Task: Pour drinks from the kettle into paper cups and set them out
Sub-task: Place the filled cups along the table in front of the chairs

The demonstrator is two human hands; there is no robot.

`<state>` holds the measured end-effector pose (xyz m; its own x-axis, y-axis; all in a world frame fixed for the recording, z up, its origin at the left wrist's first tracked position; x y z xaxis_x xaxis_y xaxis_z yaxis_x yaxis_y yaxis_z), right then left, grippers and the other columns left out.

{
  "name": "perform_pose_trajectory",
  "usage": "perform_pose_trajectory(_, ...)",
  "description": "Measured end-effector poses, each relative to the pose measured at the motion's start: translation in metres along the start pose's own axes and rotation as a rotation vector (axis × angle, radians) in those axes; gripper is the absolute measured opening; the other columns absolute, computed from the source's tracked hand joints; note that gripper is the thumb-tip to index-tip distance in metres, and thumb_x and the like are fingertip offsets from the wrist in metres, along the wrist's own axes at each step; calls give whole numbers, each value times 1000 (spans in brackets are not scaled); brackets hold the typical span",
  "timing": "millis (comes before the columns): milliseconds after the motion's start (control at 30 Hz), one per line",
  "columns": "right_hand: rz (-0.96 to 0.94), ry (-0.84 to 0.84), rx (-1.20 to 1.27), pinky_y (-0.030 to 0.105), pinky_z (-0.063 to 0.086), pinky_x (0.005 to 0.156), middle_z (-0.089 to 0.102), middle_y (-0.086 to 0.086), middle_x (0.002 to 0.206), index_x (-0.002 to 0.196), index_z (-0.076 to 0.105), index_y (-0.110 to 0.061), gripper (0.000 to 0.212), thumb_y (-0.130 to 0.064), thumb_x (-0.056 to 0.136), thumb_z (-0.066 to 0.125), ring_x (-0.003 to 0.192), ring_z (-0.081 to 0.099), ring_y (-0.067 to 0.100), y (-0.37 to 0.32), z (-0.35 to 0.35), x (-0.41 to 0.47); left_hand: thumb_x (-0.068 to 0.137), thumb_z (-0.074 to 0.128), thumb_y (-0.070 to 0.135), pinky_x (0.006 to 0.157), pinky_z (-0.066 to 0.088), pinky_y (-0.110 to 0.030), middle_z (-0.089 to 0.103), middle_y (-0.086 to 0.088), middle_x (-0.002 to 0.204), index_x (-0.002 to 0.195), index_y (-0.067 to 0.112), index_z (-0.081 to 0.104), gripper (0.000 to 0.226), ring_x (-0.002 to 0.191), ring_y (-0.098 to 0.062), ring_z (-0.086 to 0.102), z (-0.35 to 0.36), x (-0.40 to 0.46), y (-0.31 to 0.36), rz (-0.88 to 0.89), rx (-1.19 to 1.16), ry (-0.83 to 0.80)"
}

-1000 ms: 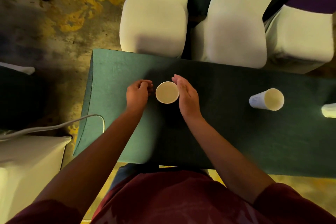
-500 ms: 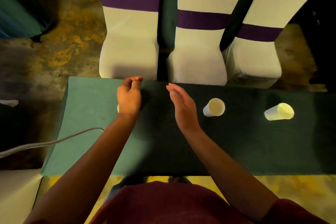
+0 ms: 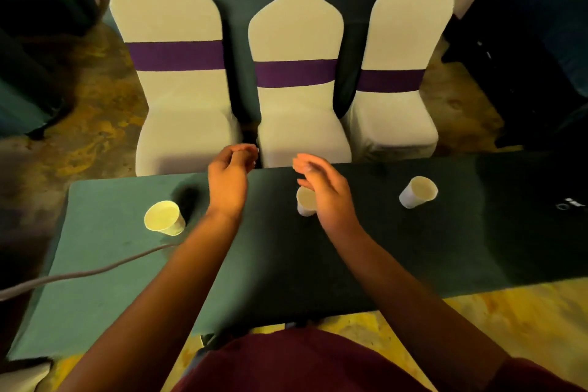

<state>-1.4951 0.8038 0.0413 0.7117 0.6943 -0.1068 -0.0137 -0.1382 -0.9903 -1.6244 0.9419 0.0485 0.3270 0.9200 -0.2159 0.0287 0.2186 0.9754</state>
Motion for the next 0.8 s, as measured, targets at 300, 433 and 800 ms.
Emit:
perform_pose_trajectory(300, -54, 183, 1, 39, 53, 105, 69, -3, 129, 132, 65, -19, 31, -25, 105, 50, 118, 65, 8, -24, -74, -28, 95, 46, 8, 102, 51, -47, 72, -18, 107, 81, 20, 71, 31, 109, -34, 65, 82, -34, 2, -24, -47, -202)
perform_pose_trajectory(433, -65, 410, 43, 40, 53, 105, 72, -2, 123, 127, 68, -17, 31, -25, 104, 49, 117, 66, 9, -33, -114, -52, 98, 46, 9, 103, 51, -46, 72, -17, 108, 83, 19, 69, 29, 109, -31, 67, 116, -49, -2, -106, -29, -319)
perform_pose_trajectory(800, -115, 740, 169, 44, 54, 102, 73, 14, 120, 106, 75, -22, 28, -27, 93, 50, 117, 68, 26, -31, -182, -128, 97, 54, 11, 96, 56, -33, 76, -6, 105, 110, 9, 69, 21, 100, -14, 73, 192, -113, -37, -281, -65, -626)
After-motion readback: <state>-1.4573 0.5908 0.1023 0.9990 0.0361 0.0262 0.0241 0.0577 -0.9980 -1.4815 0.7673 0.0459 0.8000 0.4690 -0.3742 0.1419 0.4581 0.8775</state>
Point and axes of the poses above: each hand's wrist, its own x-axis towards the middle knuckle, its own z-axis out of the palm, y = z × x, the point moved 6 cm from there along x, towards the middle knuckle
